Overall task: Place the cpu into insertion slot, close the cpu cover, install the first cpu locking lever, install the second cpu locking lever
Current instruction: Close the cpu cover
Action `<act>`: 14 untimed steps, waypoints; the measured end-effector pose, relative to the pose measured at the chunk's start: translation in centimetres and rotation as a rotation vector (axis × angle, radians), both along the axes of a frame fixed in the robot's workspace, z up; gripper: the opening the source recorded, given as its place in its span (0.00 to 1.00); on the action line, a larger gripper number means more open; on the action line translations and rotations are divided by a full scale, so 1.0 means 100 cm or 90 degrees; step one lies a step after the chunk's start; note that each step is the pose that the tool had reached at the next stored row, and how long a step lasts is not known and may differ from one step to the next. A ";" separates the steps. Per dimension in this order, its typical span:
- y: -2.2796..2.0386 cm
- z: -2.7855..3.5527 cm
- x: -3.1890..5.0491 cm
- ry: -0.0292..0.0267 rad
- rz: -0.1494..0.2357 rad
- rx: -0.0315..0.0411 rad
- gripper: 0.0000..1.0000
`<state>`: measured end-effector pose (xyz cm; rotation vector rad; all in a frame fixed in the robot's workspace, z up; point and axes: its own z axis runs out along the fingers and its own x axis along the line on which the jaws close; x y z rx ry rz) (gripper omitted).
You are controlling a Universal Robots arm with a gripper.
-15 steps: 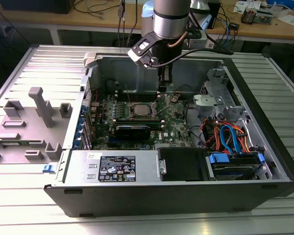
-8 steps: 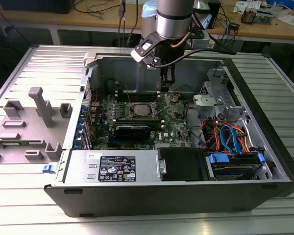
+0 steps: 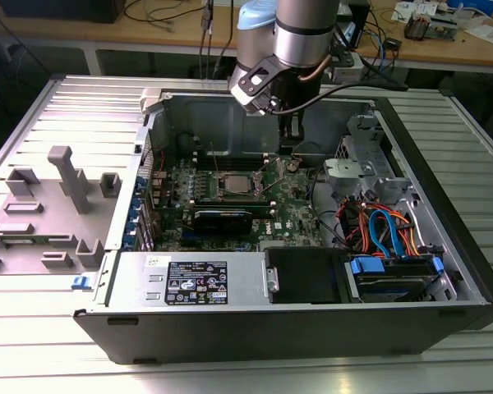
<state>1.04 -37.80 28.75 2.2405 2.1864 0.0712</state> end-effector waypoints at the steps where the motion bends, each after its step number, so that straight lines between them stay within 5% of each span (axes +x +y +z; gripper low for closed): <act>1: 0.0000 0.0000 0.0001 0.0000 0.000 0.0000 0.11; 14: 0.0000 -0.0001 0.0035 0.0002 0.000 0.0000 0.11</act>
